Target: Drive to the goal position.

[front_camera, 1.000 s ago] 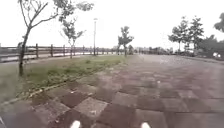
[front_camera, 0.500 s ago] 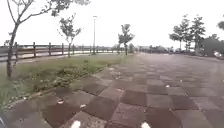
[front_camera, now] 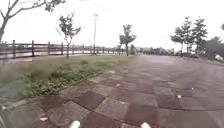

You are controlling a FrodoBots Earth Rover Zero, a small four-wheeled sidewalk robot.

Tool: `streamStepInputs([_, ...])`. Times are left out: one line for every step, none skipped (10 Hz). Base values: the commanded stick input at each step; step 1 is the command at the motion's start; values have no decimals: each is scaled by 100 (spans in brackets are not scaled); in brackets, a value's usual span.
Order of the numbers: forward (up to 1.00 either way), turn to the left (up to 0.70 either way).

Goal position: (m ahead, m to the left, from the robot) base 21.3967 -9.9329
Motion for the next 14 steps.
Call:
streamStepInputs([70, 0])
streamStepInputs([70, 0])
streamStepInputs([70, 0])
streamStepInputs([70, 0])
streamStepInputs([70, 0])
streamStepInputs([70, 0])
streamStepInputs([70, 0])
streamStepInputs([70, 0])
streamStepInputs([70, 0])
streamStepInputs([70, 0])
streamStepInputs([70, 0])
streamStepInputs([70, 0])
streamStepInputs([70, 0])
streamStepInputs([70, -3])
